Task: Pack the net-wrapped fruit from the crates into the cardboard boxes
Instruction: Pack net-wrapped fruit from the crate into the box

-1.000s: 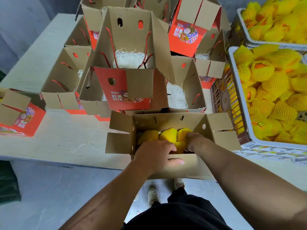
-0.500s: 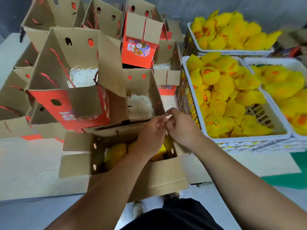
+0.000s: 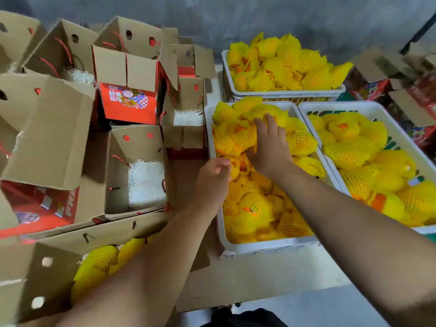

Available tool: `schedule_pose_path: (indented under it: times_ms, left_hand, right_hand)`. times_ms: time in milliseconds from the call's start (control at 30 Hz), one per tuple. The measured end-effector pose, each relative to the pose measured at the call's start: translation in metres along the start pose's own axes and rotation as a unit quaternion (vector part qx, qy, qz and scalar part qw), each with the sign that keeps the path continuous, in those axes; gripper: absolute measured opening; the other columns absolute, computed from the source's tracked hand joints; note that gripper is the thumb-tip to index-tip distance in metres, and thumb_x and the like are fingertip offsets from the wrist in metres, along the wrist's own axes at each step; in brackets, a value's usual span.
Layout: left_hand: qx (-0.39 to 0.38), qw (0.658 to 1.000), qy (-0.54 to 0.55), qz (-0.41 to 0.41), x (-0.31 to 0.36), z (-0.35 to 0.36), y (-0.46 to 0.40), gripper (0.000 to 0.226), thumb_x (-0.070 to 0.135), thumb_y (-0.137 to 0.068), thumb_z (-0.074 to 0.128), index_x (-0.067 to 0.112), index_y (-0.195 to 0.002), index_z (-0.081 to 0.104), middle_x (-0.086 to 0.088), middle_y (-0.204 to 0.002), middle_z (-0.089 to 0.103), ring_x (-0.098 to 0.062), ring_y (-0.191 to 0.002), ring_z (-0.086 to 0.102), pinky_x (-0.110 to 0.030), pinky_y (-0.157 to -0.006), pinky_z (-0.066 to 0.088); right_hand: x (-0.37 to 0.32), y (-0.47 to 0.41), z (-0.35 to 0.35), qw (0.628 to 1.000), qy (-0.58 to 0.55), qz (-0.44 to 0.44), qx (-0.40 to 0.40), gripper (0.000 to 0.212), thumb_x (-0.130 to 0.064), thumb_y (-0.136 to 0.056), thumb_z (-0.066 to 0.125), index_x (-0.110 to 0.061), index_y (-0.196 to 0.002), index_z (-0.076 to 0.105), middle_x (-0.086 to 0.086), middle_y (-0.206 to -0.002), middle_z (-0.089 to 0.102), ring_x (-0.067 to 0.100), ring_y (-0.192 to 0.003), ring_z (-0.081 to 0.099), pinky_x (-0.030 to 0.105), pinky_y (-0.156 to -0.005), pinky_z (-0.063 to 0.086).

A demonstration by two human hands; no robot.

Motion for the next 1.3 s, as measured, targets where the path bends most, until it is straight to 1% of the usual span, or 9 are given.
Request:
schedule_pose_path:
  times_ms: [200, 500, 667, 767, 867, 933, 1033, 1133, 1300]
  left_hand:
    - [0.031, 0.999, -0.014, 0.034, -0.004, 0.009, -0.008, 0.013, 0.027, -0.1, 0.059, 0.037, -0.103, 0.068, 0.004, -0.109, 0.071, -0.011, -0.096, 0.07, -0.036, -0.083, 0.059]
    - [0.023, 0.999, 0.029, 0.005, 0.004, 0.019, -0.008, 0.017, 0.028, -0.099, 0.059, 0.04, -0.103, 0.07, 0.006, -0.113, 0.07, -0.012, -0.101, 0.068, -0.036, -0.088, 0.057]
    - [-0.019, 0.989, 0.141, -0.035, 0.007, 0.016, -0.011, 0.038, 0.043, -0.094, 0.066, 0.034, -0.13, 0.059, -0.002, -0.135, 0.063, -0.014, -0.119, 0.063, -0.04, -0.11, 0.048]
    - [-0.068, 0.953, 0.288, -0.069, 0.013, 0.019, -0.014, 0.068, 0.053, -0.092, 0.069, 0.028, -0.15, 0.044, -0.004, -0.144, 0.058, -0.022, -0.131, 0.058, -0.044, -0.118, 0.038]
    - [-0.054, 0.921, 0.381, -0.061, 0.012, 0.013, -0.017, 0.05, 0.034, -0.101, 0.064, 0.025, -0.147, 0.048, -0.009, -0.139, 0.065, -0.03, -0.126, 0.064, -0.054, -0.11, 0.047]
    - [-0.004, 0.922, 0.379, -0.078, 0.008, 0.004, -0.017, 0.045, 0.029, -0.099, 0.068, 0.021, -0.142, 0.053, -0.013, -0.13, 0.069, -0.032, -0.114, 0.071, -0.054, -0.101, 0.054]
    - [0.014, 0.927, 0.363, -0.093, 0.002, -0.004, -0.014, 0.048, 0.027, -0.094, 0.072, 0.016, -0.137, 0.055, -0.017, -0.127, 0.069, -0.034, -0.11, 0.071, -0.05, -0.099, 0.057]
    - [-0.019, 0.939, 0.337, -0.062, -0.001, -0.006, -0.01, 0.064, 0.025, -0.085, 0.077, 0.017, -0.142, 0.051, -0.01, -0.136, 0.066, -0.029, -0.123, 0.066, -0.05, -0.103, 0.054]
    - [-0.029, 0.942, 0.334, -0.031, -0.009, -0.014, -0.004, 0.076, 0.017, -0.077, 0.083, 0.02, -0.145, 0.048, -0.008, -0.136, 0.066, -0.025, -0.123, 0.067, -0.048, -0.102, 0.055]
  right_hand:
    - [0.015, -0.066, 0.002, 0.993, 0.12, 0.007, -0.002, 0.105, -0.055, -0.077, 0.077, -0.022, -0.158, 0.018, 0.012, -0.159, 0.024, 0.041, -0.141, 0.029, 0.052, -0.109, 0.031]
    - [0.037, -0.074, -0.004, 0.992, 0.106, 0.059, 0.027, 0.073, -0.053, -0.081, 0.076, -0.026, -0.137, 0.039, 0.017, -0.135, 0.047, 0.044, -0.128, 0.036, 0.056, -0.102, 0.03]
    - [0.021, -0.04, -0.015, 0.962, -0.254, 0.027, 0.098, 0.063, -0.041, -0.077, 0.081, -0.02, -0.124, 0.045, 0.008, -0.108, 0.061, 0.027, -0.095, 0.062, 0.029, -0.073, 0.048]
    - [-0.014, 0.0, -0.017, 0.919, -0.388, -0.056, -0.043, 0.064, -0.05, -0.071, 0.076, -0.034, -0.127, 0.047, -0.006, -0.101, 0.063, 0.001, -0.08, 0.063, 0.011, -0.063, 0.048]
    - [-0.03, 0.011, -0.005, 0.913, -0.32, -0.143, -0.207, 0.082, -0.05, -0.066, 0.063, -0.039, -0.145, 0.04, -0.002, -0.139, 0.048, 0.016, -0.127, 0.048, 0.038, -0.1, 0.048]
    - [-0.024, -0.001, -0.001, 0.921, -0.342, -0.122, -0.144, 0.078, -0.04, -0.072, 0.058, -0.029, -0.149, 0.044, 0.003, -0.143, 0.043, 0.027, -0.132, 0.042, 0.049, -0.108, 0.041]
    - [0.001, -0.036, 0.011, 0.984, -0.174, -0.021, -0.033, 0.083, -0.034, -0.083, 0.066, -0.017, -0.157, 0.033, 0.01, -0.153, 0.041, 0.038, -0.135, 0.039, 0.05, -0.108, 0.038]
    - [0.019, -0.058, 0.028, 0.994, 0.033, 0.006, -0.104, 0.102, -0.042, -0.083, 0.076, -0.019, -0.161, 0.013, 0.011, -0.158, 0.032, 0.041, -0.138, 0.034, 0.053, -0.105, 0.038]
    - [0.026, -0.065, 0.042, 0.994, 0.101, -0.028, -0.035, 0.089, -0.058, -0.067, 0.085, -0.017, -0.134, 0.043, 0.01, -0.132, 0.049, 0.037, -0.122, 0.044, 0.051, -0.097, 0.04]
Point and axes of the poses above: each hand's wrist, its own y-axis away from the middle knuckle, its own z-axis out of the palm, x = y × z, the point moved 1 cm from there along -y, towards the middle knuckle
